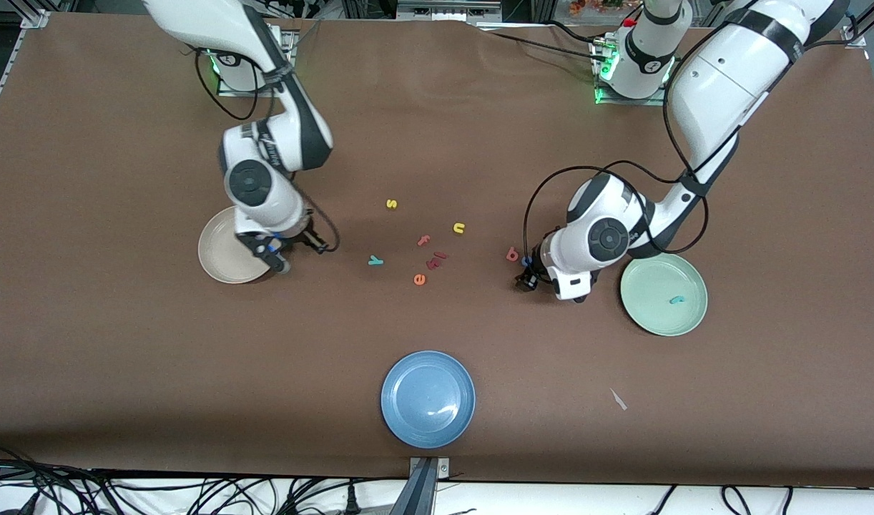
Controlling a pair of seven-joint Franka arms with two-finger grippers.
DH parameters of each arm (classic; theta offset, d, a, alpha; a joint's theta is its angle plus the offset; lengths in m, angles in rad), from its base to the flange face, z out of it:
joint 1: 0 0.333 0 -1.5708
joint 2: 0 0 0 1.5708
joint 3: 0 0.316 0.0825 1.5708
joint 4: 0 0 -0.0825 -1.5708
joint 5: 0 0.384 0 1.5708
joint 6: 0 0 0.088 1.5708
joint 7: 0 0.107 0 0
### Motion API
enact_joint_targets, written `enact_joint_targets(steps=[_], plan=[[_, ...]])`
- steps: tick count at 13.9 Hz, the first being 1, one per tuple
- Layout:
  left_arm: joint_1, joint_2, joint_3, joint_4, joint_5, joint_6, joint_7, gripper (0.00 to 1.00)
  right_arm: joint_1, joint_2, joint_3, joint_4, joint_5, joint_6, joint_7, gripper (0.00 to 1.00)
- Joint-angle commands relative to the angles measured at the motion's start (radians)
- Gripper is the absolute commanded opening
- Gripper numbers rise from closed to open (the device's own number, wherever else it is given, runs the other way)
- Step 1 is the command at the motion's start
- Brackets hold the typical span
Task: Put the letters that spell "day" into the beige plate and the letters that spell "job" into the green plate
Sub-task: 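Place the green b in the beige plate while the left gripper grasps blue o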
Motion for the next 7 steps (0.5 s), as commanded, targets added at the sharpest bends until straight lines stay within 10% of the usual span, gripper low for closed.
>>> enact_joint_targets(steps=[1, 4, 7], plan=[[-0.002, -0.028, -0.001, -0.049, 0.069, 0.025, -0.099, 0.78, -0.003, -0.013, -0.108, -0.015, 0.004, -0.05, -0.228, 0.17], [-0.003, -0.032, -0.004, -0.051, 0.069, 0.024, -0.111, 0.6, -0.039, 0.004, -0.16, -0.074, 0.018, 0.012, -0.394, 0.18], [-0.002, -0.03, -0.004, -0.051, 0.069, 0.022, -0.11, 0.15, -0.118, 0.035, -0.159, -0.105, 0.023, 0.092, -0.516, 0.32]])
